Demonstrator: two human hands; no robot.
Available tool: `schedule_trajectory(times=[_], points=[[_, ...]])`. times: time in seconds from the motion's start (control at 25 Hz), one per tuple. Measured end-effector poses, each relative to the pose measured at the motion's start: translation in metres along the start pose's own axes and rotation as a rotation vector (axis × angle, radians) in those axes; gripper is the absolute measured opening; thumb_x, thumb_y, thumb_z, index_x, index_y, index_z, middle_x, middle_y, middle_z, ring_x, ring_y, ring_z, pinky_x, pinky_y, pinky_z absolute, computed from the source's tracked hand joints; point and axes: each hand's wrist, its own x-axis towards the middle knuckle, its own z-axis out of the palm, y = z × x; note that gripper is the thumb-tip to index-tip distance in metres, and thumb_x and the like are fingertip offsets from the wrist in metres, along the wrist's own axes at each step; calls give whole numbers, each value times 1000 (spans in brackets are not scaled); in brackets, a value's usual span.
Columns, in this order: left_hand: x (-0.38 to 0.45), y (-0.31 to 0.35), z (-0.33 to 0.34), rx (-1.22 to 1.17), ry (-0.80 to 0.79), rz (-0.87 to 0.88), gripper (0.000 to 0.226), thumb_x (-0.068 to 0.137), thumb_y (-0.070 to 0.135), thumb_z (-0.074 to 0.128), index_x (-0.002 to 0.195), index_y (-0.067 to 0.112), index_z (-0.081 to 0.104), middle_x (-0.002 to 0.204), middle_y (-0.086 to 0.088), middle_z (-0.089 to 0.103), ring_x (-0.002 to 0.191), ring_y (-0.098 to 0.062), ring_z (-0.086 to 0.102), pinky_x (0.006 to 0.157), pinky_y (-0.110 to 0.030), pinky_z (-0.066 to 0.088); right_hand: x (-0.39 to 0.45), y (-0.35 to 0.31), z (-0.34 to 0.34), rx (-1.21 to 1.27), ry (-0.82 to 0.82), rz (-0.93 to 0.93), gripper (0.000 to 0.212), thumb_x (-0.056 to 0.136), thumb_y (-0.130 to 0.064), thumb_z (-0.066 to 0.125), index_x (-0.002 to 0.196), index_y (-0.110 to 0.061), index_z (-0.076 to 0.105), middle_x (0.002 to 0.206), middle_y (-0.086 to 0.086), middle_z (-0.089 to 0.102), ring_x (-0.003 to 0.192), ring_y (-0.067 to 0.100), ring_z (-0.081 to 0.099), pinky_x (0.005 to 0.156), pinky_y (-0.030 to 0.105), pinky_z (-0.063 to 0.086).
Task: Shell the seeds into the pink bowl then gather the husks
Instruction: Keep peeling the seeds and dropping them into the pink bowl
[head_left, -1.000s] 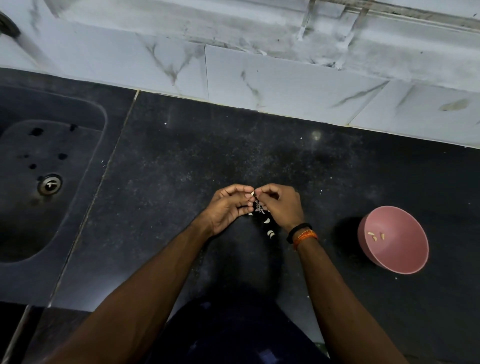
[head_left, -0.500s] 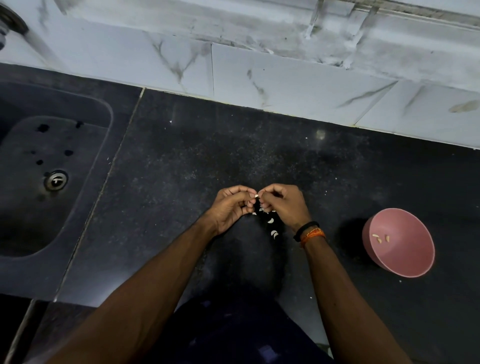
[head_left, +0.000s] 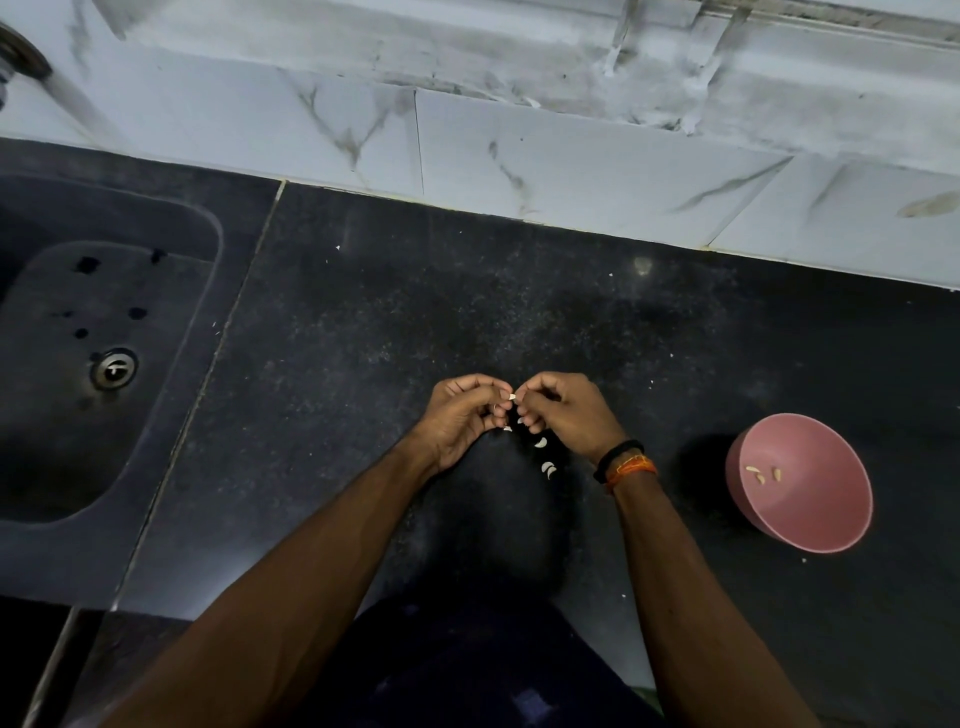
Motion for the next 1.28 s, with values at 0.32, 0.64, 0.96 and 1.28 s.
schedule_trajectory(times=[0.32, 0.64, 0.96, 1.28], points=[[0, -3, 2, 27, 8, 15, 27, 85, -15, 57, 76, 2, 75, 70, -15, 67, 58, -17, 57, 58, -26, 52, 2, 5, 2, 37, 45, 16, 20, 96, -5, 62, 83, -14, 73, 72, 7, 72, 65, 15, 66, 65, 30, 56], [-4, -4, 5, 115, 35, 39, 22, 84, -14, 60, 77, 1, 74, 67, -14, 68, 53, -12, 56, 52, -23, 48, 1, 7, 2, 164, 24, 78, 16, 93, -1, 64, 80, -5, 74, 72, 12, 71, 63, 16, 64, 59, 27, 54], [-2, -1, 5, 185, 5, 19, 19, 82, -16, 61, 78, -2, 73, 70, -16, 69, 55, -15, 57, 53, -25, 48, 0, 9, -3, 200, -40, 76, 17, 93, 1, 64, 82, -4, 75, 72, 11, 71, 61, 13, 64, 56, 23, 53], [4, -1, 7, 226, -19, -4, 13, 83, -15, 63, 84, -7, 73, 73, -18, 69, 56, -15, 60, 56, -25, 53, -3, 27, 1, 309, 11, -4, 21, 94, 6, 61, 83, -6, 75, 68, 4, 69, 58, 7, 59, 56, 19, 48]])
